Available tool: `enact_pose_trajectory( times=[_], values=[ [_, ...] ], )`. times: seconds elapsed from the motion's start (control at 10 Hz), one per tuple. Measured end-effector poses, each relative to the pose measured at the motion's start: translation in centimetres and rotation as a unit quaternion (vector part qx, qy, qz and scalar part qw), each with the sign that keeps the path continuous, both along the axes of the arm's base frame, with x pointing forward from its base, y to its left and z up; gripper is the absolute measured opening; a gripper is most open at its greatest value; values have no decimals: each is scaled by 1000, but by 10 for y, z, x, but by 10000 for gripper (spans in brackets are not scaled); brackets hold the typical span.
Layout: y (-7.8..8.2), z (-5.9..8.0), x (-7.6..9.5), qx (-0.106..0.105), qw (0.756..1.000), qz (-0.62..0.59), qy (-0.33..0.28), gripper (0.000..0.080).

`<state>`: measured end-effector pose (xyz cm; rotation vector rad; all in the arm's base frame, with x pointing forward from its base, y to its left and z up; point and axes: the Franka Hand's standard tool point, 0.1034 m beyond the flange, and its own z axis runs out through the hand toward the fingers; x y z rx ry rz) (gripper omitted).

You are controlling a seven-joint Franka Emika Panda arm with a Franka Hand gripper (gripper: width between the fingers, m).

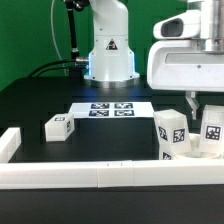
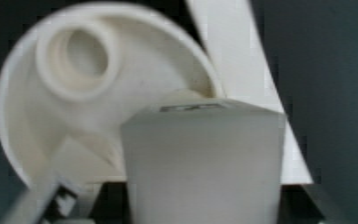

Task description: Assemble stool

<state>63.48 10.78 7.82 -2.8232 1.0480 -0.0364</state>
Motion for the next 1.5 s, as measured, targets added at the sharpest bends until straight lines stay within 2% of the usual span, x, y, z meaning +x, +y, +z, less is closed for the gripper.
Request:
enact_pose_trajectory(
  times=[0.1, 0.3, 0.6, 0.8, 1.0, 1.3, 1.5],
  values=[
    [-5, 1, 2, 9, 999, -45, 3, 337],
    [-2, 0, 1, 12, 996, -90, 9, 337],
    [-3, 1, 2, 25, 976, -217, 23, 337],
    [-2, 4, 3, 55, 902, -426, 46, 337],
    [4, 2, 5, 94, 806, -583, 47, 337],
    [6, -1, 3, 99, 759, -641, 58, 337],
    [7, -1, 3, 103, 744, -657, 61, 337]
  ],
)
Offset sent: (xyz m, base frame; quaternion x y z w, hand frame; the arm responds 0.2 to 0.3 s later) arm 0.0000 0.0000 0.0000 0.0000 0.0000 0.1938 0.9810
